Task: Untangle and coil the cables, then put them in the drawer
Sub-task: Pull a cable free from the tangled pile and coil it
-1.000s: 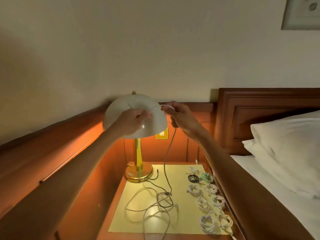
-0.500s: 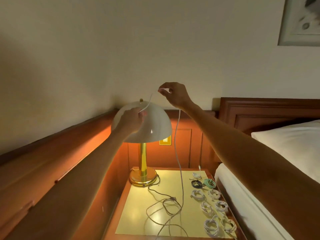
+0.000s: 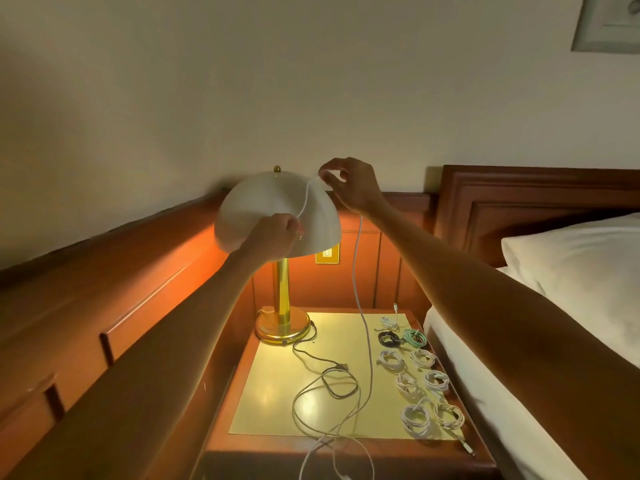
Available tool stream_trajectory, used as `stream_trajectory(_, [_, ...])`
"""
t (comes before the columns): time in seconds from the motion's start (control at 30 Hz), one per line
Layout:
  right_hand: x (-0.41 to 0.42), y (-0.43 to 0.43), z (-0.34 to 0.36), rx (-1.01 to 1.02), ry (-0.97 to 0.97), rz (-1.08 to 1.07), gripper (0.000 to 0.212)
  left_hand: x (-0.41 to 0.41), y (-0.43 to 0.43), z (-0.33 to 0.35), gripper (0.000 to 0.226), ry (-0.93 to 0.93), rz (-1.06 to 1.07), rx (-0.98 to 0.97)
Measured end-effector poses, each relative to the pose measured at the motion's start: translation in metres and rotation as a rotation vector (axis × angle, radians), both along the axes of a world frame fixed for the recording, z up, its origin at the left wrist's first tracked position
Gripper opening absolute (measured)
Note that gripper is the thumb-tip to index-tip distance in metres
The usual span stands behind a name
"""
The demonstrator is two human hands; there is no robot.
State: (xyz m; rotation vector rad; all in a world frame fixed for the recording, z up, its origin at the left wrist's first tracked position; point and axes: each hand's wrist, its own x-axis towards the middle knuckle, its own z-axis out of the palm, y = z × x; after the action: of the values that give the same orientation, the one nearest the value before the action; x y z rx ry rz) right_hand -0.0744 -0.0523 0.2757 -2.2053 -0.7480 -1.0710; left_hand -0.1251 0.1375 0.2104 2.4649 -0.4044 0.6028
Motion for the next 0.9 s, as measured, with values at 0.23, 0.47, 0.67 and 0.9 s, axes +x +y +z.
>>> stream_trajectory(0.23, [-0.003, -0.005, 0.009, 0.045, -0.084, -0.008, 0.02, -0.012, -0.01, 0.023, 0.023, 0.273, -0.31, -0.253])
stream_trajectory(0.47, [-0.004, -0.008, -0.046, 0.059, 0.019, -0.043, 0.031, -0.015, -0.013, -0.002, 0.02, 0.378, -0.236, -0.331])
stream_trajectory(0.67, [-0.027, -0.01, -0.1, 0.131, 0.291, -0.184, 0.049, -0.007, -0.018, -0.037, 0.021, 0.442, -0.237, -0.509])
stream_trajectory(0.9, [-0.108, -0.031, -0.29, -0.643, 0.346, 0.229, 0.018, 0.001, -0.02, -0.059, 0.021, 0.377, -0.191, -0.58])
